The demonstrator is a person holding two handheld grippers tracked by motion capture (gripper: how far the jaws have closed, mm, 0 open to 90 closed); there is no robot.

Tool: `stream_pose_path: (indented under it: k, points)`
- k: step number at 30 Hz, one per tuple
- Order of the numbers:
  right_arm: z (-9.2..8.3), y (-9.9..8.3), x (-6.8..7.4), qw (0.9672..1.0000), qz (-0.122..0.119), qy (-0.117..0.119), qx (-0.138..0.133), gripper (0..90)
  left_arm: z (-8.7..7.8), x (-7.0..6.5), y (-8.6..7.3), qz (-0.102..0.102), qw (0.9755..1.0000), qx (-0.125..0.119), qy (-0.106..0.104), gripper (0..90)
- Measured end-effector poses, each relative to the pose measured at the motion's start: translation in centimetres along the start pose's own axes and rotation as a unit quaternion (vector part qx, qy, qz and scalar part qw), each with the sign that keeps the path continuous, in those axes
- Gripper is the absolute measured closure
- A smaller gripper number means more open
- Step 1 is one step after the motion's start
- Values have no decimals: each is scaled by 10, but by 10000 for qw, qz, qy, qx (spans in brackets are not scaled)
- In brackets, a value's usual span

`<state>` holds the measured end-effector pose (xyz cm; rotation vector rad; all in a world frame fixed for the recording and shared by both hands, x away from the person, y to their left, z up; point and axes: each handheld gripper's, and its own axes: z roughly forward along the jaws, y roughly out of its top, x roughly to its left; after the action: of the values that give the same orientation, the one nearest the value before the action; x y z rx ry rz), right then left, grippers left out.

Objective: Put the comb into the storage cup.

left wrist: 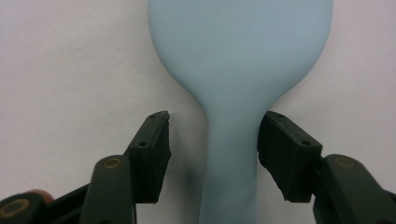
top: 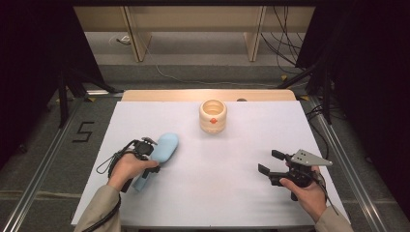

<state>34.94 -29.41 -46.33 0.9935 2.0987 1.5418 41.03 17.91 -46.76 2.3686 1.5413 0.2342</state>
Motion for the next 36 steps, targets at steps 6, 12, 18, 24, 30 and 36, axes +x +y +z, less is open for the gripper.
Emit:
stream_pose_path:
  k: [6, 12, 18, 24, 30, 36]
  points:
    - [0, 0, 0, 10000, 8, -3, 12, 187, -1, -3, 2, 95, 9999, 67, 38, 509]
    - [0, 0, 0, 10000, 29, 4, -5, 187, -1, -7, 4, 169, 9998, 133, 39, 588]
    - [0, 0, -1, 10000, 50, 7, -1, 187, -1, -9, 5, 109, 9998, 156, 47, 650]
    - [0, -1, -1, 10000, 77, 11, 13, 187, -2, -8, 4, 53, 9999, 150, 50, 689]
    - [0, -1, -1, 10000, 83, 12, 15, 187, -2, -9, 4, 59, 9999, 136, 71, 692]
    - [0, -1, -1, 10000, 92, 11, 16, 187, -2, -9, 3, 137, 9999, 60, 69, 694]
